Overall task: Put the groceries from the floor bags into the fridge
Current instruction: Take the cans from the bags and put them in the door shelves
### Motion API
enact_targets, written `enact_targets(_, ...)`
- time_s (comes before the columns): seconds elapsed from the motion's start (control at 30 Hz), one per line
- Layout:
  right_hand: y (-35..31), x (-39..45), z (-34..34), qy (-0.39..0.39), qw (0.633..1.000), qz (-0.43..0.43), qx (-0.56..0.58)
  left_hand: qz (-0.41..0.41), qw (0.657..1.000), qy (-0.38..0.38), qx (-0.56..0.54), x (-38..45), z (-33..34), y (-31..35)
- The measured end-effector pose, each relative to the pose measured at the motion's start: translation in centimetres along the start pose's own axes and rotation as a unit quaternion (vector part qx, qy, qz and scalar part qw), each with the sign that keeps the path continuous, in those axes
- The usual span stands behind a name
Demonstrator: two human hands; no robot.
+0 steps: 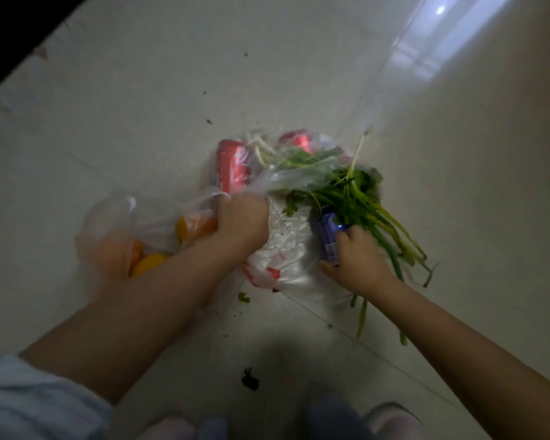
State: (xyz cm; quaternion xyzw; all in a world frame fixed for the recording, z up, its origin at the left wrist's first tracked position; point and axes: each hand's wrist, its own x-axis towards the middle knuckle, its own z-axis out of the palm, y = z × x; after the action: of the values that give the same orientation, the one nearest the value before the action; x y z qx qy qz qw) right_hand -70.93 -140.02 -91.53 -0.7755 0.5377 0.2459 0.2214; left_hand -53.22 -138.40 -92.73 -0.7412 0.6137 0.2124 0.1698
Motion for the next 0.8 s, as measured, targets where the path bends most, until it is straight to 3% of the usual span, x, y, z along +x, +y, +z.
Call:
enact_targets(0.13,-1.6,2.1,2.5,0.114,0.985,0.081,-0.102,0.005,0.997,0.071,0.042,0.3,1.6,-1.4)
enact_targets(0.27,-2.5,3.2,3.6,0.155,0.971,0.111,-0.143,0.003,0.995,0.089,0.042,-1.1,1.2,-2.8)
enact_targets(0.4,-2.6,2.5,2.6,0.103,0.968,0.144,-0.177,-0.015,0.994,0.094,0.059,-1.5,0.6,-4.3)
enact_targets(0.5,-2.9,1.5,3.8,0.099,0.978,0.052,-0.178,-0.014,0.993,0.09,0.075,-2.0,0.2,-5.1)
enact_targets(0.6,-2.7,0.5,4.7,0.144,0.96,-0.042,-0.235,-0.024,0.994,0.091,0.064,-2.2,0.4,-5.5)
enact_targets(0.63,-2.6,0.2,5.0,0.132,0.96,-0.065,-0.24,0.003,0.992,0.105,0.073,-2.5,0.6,-5.5)
enact_targets(0.7,-2.8,0.0,4.7,0.136,0.946,-0.111,-0.273,0.139,0.969,0.165,0.121,-2.9,1.6,-4.9)
enact_targets(0.73,-3.1,0.2,4.3,0.141,0.944,-0.117,-0.273,0.21,0.951,0.165,0.158,-3.0,1.6,-4.5)
enact_targets(0.8,-3.7,0.9,3.8,0.107,0.954,-0.11,-0.259,0.261,0.933,0.151,0.195,-3.0,1.7,-3.5)
